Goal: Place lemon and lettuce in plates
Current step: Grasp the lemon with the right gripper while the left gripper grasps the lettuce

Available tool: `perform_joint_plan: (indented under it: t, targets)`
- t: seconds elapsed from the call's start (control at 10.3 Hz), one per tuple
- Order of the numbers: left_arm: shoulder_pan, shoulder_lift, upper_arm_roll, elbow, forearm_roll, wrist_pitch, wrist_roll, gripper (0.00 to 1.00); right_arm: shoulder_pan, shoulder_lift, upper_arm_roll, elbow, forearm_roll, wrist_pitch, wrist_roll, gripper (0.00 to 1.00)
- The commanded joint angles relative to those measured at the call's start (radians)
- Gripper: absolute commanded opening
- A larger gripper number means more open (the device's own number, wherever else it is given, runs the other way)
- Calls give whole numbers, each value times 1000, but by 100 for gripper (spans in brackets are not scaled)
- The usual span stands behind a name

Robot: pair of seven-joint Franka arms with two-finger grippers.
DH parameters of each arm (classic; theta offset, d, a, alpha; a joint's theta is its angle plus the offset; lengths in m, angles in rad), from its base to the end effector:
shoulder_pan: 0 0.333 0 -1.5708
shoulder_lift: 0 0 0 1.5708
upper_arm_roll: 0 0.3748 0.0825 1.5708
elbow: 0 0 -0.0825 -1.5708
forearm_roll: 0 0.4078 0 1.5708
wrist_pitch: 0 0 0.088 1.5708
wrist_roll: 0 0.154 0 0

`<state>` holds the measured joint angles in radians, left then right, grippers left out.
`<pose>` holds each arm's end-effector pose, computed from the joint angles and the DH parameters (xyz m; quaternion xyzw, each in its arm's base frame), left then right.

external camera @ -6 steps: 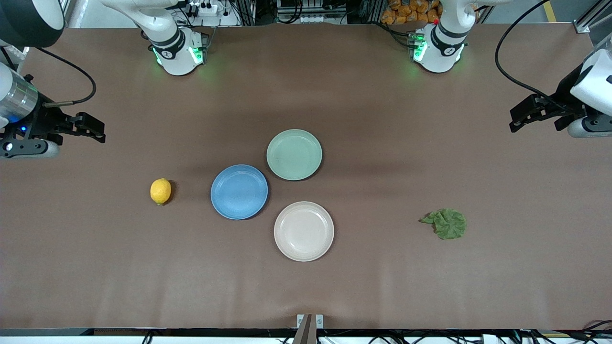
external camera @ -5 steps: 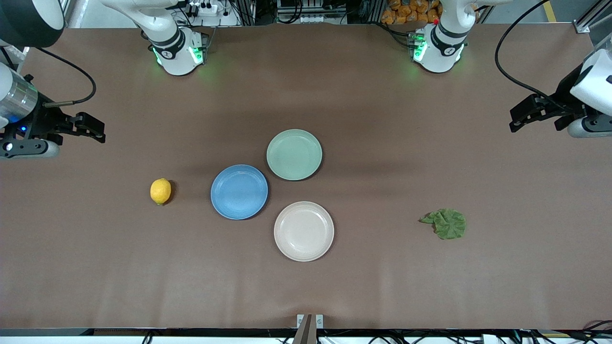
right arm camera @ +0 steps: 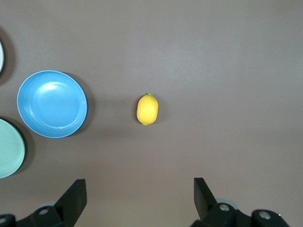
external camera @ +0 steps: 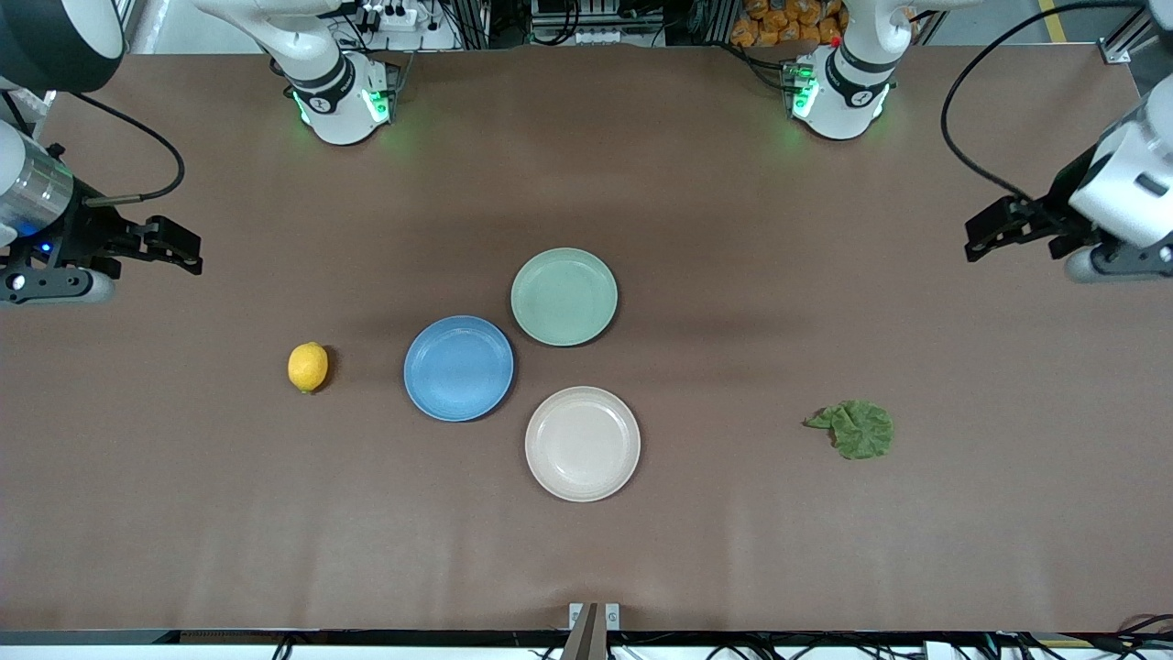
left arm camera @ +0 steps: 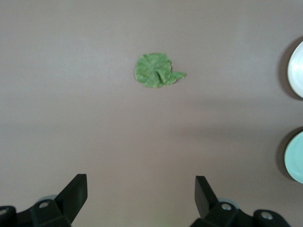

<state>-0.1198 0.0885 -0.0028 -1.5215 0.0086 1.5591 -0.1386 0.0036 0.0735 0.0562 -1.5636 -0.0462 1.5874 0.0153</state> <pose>0.6017 -0.0727 0.6072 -0.9996 -0.0079 0.0247 0.0075 0.6018 0.0278 0.5980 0.9992 0.0232 -0.0240 0.0219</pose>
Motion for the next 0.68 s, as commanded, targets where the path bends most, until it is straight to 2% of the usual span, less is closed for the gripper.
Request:
perform_joint_plan:
  t: [0.0, 0.19, 0.29, 0.39, 0.58]
  targets:
    - [-11, 127, 0, -3, 4, 77, 28, 100, -48, 40, 5, -102, -6, 136, 14, 100]
    - [-15, 261, -2, -17, 11, 206, 28, 100, -86, 95, 5, -206, -6, 291, 15, 100]
    - [-2, 330, -3, -41, 31, 295, 28, 100, -99, 147, 5, -210, -4, 328, 15, 100]
    - [6, 385, -3, -77, 31, 406, 28, 100, -88, 188, 5, -223, -4, 374, 15, 100]
    - [8, 509, -2, -101, 33, 595, 28, 100, -73, 265, 5, -323, -4, 527, 15, 100]
